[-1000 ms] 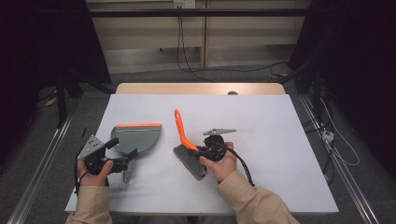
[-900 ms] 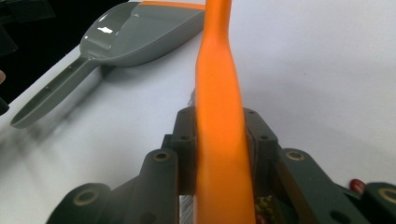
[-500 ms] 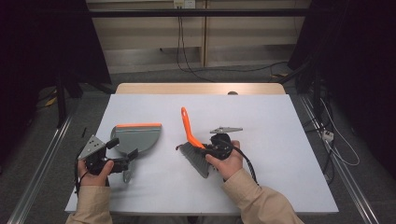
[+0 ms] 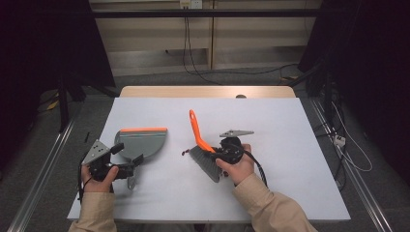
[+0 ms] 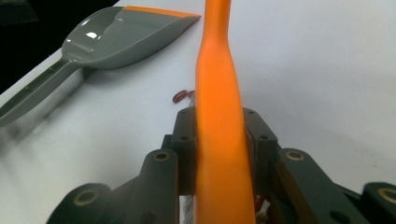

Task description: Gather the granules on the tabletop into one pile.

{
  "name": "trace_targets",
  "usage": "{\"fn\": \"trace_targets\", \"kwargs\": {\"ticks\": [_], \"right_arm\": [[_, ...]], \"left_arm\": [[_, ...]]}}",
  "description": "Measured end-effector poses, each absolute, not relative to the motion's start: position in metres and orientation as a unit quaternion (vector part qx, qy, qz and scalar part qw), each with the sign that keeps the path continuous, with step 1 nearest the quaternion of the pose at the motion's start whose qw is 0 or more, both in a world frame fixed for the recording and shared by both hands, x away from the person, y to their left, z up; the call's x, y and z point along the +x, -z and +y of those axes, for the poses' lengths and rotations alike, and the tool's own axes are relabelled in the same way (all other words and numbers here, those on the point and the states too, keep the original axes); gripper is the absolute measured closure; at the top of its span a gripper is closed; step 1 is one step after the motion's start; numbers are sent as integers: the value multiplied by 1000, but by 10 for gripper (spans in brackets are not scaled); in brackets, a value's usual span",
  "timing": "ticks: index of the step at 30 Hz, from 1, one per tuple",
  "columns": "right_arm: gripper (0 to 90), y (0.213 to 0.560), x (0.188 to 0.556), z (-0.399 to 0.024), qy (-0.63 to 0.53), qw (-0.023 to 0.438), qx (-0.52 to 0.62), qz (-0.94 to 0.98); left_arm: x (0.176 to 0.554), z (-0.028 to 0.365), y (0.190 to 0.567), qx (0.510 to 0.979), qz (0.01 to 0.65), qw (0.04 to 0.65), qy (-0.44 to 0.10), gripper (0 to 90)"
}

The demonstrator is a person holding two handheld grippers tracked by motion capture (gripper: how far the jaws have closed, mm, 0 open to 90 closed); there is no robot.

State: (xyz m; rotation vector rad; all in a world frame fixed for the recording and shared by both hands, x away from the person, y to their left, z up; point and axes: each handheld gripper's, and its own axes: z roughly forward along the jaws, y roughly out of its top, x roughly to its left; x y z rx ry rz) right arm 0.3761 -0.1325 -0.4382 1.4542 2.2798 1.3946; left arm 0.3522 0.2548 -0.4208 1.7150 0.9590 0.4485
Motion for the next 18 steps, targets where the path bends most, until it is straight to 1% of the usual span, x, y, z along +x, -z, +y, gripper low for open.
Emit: {"fn": "trace_targets", "kwargs": {"ticks": [10, 13, 18], "right_arm": [[713, 430, 376, -136, -462, 63, 476, 745], [714, 426, 376, -136, -474, 61, 476, 738], [714, 420, 379, -125, -485, 60, 475, 732]], "left_arm": [[353, 254, 421, 722, 400, 532, -188, 59], [354, 253, 421, 724, 399, 531, -187, 59], [354, 251, 421, 724, 398, 532, -187, 60]]}}
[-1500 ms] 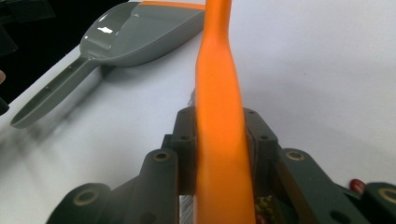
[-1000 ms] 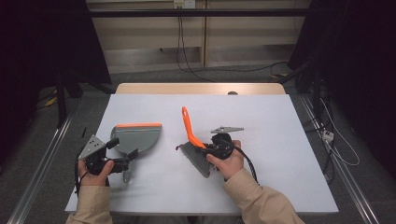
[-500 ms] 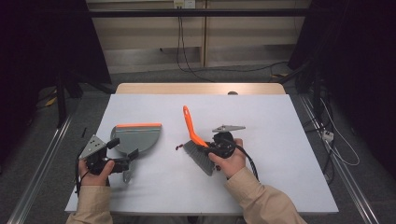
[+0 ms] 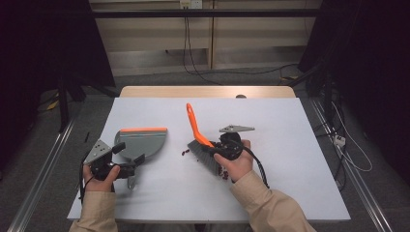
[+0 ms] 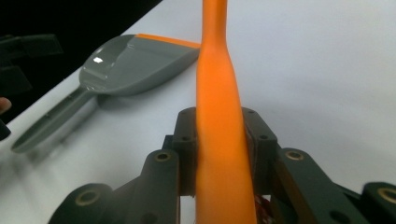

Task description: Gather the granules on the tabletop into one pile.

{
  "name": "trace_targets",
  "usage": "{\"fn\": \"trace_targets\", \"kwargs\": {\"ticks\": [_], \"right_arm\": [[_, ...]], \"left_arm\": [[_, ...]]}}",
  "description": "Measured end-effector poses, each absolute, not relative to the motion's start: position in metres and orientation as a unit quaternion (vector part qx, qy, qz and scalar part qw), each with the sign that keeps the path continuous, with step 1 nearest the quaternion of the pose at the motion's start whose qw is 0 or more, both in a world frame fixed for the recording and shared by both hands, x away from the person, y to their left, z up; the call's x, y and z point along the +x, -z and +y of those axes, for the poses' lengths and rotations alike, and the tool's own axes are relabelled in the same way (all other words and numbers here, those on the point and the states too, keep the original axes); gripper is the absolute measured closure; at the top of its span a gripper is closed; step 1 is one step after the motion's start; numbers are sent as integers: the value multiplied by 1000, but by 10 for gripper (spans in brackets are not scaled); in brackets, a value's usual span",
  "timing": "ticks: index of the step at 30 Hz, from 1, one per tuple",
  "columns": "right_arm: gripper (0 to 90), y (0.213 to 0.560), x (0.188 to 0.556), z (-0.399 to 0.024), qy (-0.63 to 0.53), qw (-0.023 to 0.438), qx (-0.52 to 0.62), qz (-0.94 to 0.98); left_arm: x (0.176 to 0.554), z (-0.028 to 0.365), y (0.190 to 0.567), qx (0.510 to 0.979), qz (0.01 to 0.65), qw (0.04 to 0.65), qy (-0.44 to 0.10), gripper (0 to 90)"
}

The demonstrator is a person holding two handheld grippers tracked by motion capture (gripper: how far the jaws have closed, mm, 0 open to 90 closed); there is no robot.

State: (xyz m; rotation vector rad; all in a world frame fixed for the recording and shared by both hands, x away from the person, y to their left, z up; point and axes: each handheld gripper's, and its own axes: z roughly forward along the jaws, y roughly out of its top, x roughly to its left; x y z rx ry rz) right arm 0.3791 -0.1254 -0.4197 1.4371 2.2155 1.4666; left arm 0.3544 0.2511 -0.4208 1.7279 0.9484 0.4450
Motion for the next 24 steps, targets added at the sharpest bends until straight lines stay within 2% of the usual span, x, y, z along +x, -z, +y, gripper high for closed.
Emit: {"fn": "trace_targets", "kwargs": {"ticks": [15, 18, 20, 24], "right_arm": [[714, 430, 401, -60, -493, 41, 486, 721], [714, 440, 407, -59, -475, 46, 502, 721], [713, 442, 411, -65, -471, 28, 518, 713], [710, 441, 411, -76, -454, 37, 528, 717]], "left_arm": [[355, 253, 421, 724, 398, 531, -187, 60], [355, 254, 421, 722, 399, 534, -187, 60], [354, 254, 421, 722, 399, 534, -187, 60], [354, 254, 421, 725, 397, 531, -188, 60]]}}
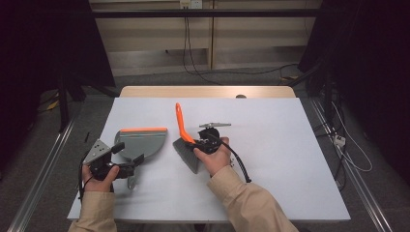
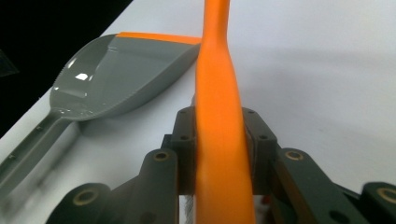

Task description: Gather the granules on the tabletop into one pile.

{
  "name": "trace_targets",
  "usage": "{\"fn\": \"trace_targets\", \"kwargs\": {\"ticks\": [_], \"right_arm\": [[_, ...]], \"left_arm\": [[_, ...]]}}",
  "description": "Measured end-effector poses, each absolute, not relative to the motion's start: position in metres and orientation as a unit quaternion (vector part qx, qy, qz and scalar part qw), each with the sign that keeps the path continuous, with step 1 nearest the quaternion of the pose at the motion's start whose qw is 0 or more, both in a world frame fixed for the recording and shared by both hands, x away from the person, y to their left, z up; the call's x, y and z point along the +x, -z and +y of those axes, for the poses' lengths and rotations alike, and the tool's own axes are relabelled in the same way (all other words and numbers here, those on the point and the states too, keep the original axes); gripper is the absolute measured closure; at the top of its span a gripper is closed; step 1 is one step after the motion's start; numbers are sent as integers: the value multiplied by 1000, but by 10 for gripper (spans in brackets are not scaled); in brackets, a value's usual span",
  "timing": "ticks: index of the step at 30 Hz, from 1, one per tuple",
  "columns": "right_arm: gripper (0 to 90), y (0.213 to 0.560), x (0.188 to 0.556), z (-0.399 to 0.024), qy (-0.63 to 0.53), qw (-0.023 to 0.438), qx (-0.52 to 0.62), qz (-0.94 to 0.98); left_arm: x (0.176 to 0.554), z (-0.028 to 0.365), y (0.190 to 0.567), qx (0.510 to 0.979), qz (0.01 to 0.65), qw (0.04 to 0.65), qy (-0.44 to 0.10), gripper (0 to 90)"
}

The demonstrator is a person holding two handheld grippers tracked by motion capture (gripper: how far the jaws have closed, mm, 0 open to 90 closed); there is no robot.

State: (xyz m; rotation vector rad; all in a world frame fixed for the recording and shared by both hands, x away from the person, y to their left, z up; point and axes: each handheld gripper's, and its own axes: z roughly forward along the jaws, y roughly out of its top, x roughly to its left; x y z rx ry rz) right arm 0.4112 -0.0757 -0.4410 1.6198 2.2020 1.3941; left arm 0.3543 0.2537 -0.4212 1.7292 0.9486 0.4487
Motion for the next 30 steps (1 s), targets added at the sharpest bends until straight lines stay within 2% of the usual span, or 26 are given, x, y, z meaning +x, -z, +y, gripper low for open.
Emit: {"fn": "trace_targets", "kwargs": {"ticks": [14, 30], "right_arm": [[710, 441, 400, -118, -447, 43, 559, 698], [710, 440, 391, -143, -445, 51, 571, 688]], "left_arm": [[353, 253, 420, 723, 397, 533, -190, 60], [354, 251, 420, 725, 395, 532, -190, 60]]}}
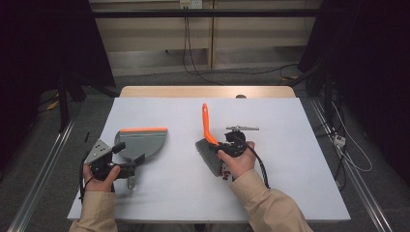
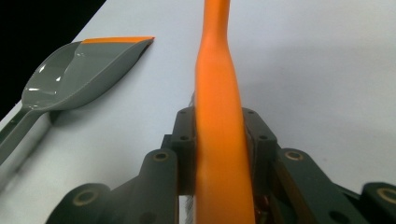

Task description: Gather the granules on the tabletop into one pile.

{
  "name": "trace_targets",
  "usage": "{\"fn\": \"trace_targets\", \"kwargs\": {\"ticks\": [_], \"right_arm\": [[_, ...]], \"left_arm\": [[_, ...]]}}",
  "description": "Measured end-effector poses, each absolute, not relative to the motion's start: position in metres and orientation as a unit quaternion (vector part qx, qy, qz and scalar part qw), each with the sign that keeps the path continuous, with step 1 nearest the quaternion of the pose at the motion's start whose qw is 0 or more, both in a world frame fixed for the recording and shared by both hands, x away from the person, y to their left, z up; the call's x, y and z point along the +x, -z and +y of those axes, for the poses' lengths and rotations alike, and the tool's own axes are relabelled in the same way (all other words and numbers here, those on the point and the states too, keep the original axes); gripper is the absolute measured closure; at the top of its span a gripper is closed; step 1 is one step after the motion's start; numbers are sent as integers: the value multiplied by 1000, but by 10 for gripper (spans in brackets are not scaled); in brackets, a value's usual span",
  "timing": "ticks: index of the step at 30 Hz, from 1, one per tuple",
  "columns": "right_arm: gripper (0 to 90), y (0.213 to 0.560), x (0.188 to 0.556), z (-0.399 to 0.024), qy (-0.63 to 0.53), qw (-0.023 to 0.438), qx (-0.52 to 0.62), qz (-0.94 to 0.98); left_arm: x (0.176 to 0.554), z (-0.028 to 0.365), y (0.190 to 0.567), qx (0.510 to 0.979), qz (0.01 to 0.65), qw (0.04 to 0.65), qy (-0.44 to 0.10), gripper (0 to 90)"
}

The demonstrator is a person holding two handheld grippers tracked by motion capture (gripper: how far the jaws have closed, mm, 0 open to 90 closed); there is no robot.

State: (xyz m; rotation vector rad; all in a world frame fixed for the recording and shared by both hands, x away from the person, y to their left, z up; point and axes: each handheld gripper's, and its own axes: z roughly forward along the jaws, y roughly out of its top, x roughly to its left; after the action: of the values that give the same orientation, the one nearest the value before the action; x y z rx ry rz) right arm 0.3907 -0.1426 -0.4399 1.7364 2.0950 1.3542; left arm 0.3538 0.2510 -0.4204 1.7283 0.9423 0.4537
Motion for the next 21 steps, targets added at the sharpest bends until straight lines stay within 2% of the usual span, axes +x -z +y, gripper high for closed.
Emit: {"fn": "trace_targets", "kwargs": {"ticks": [9, 14, 21], "right_arm": [[712, 439, 389, -152, -457, 41, 573, 679], [714, 433, 388, -150, -488, 17, 538, 687], [714, 422, 378, -149, -491, 11, 479, 728]], "left_arm": [[354, 250, 420, 725, 395, 531, -190, 60], [355, 248, 421, 727, 394, 531, -188, 60], [356, 248, 421, 726, 395, 532, -188, 60]]}}
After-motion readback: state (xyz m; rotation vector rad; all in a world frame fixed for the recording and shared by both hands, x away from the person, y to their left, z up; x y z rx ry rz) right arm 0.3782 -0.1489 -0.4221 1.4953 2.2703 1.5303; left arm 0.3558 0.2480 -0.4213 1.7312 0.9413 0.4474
